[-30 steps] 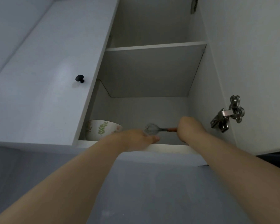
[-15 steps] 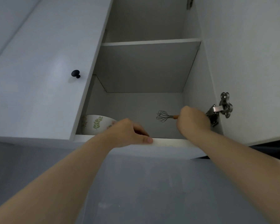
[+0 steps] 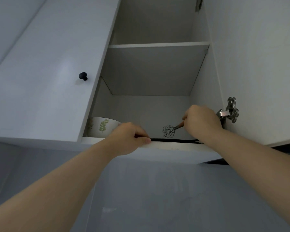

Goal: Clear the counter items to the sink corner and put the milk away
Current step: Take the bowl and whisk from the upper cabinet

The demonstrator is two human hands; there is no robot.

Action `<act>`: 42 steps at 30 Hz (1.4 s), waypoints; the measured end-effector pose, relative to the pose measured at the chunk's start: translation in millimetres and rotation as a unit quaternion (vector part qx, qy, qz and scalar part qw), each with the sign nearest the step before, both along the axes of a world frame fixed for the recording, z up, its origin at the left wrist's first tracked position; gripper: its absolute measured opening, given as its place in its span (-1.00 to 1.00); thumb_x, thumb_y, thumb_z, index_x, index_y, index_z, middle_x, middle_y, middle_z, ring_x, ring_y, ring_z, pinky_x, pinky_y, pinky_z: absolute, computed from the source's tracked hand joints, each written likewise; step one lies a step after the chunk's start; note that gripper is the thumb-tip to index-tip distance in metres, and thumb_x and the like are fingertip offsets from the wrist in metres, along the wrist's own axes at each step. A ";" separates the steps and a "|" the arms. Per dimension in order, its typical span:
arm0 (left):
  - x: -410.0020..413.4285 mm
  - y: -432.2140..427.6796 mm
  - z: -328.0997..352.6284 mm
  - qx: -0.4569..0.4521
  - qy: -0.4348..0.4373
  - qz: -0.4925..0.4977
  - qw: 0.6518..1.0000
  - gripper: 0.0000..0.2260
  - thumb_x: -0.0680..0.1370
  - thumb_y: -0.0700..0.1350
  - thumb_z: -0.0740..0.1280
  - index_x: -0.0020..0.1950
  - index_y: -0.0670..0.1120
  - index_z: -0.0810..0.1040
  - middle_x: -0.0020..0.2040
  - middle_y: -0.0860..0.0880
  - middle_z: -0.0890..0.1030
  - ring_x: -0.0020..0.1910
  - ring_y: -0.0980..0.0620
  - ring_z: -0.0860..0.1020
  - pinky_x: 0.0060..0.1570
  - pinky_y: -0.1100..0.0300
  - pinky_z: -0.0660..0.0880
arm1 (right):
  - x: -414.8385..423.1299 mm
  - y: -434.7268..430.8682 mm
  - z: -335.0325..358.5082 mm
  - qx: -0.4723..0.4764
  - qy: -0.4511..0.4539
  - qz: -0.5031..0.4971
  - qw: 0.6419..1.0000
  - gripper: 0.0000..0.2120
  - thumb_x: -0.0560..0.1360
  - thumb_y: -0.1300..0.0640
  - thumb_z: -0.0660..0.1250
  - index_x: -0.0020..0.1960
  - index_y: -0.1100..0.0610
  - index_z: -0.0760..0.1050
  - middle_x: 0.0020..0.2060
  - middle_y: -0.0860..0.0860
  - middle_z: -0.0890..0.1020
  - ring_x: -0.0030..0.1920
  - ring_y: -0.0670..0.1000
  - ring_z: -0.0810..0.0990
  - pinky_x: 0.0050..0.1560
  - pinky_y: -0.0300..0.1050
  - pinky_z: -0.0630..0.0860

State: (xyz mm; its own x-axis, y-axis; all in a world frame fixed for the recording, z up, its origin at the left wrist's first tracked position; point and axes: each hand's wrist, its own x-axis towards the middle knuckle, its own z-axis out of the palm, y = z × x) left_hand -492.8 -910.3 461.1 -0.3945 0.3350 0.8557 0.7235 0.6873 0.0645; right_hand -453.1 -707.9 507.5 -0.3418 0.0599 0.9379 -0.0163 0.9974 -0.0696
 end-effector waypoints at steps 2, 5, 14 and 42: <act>2.1 -3.1 0.2 -0.008 0.003 0.001 1.000 -0.85 0.54 -0.07 0.33 -0.01 -0.06 0.67 -0.23 0.22 0.51 -0.18 0.22 0.47 -0.16 0.45 0.36 | 2.8 -1.9 0.5 0.005 -0.002 0.024 1.000 -0.79 0.45 0.28 0.26 0.01 0.17 0.62 -0.05 0.14 0.65 -0.04 0.21 0.60 -0.02 0.00 0.56; 5.9 -3.3 -2.7 -0.006 0.004 0.006 1.000 -0.85 0.56 -0.10 0.31 0.00 -0.10 0.66 -0.18 0.16 0.53 -0.21 0.24 0.45 -0.24 0.57 0.29 | 10.1 -5.2 0.5 0.011 -0.003 0.045 0.999 -0.79 0.45 0.27 0.25 -0.04 0.18 0.64 -0.10 0.13 0.67 -0.08 0.19 0.60 -0.05 -0.01 0.57; 13.7 -16.8 -10.0 -0.085 0.056 0.127 0.987 -0.83 0.60 -0.17 0.16 0.00 -0.08 0.55 -0.08 -0.02 0.59 -0.06 -0.03 0.50 -0.02 0.12 0.44 | 38.1 -22.9 -15.5 0.174 -0.038 -0.084 0.980 -0.72 0.35 0.45 0.23 -0.39 0.18 0.22 -0.44 0.05 0.28 -0.25 0.13 0.37 -0.30 -0.15 0.30; 16.1 -48.0 -21.0 -0.055 0.025 0.248 0.967 -0.70 0.61 0.11 0.08 0.00 -0.07 0.48 -0.18 0.04 0.45 -0.19 0.00 0.42 -0.21 0.17 0.36 | 25.5 3.4 -9.6 0.144 -0.283 -0.193 0.928 -0.70 0.54 0.34 0.08 -0.35 0.15 0.22 -0.38 0.04 0.29 -0.40 -0.03 0.25 -0.39 -0.22 0.23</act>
State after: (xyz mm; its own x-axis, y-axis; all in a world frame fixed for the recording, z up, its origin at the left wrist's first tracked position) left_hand -476.7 -958.3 440.1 -0.4898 0.2053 0.8473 0.3032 0.9513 -0.0552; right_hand -427.6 -704.5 497.9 -0.7900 0.0539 0.6107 0.3034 0.9000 0.3130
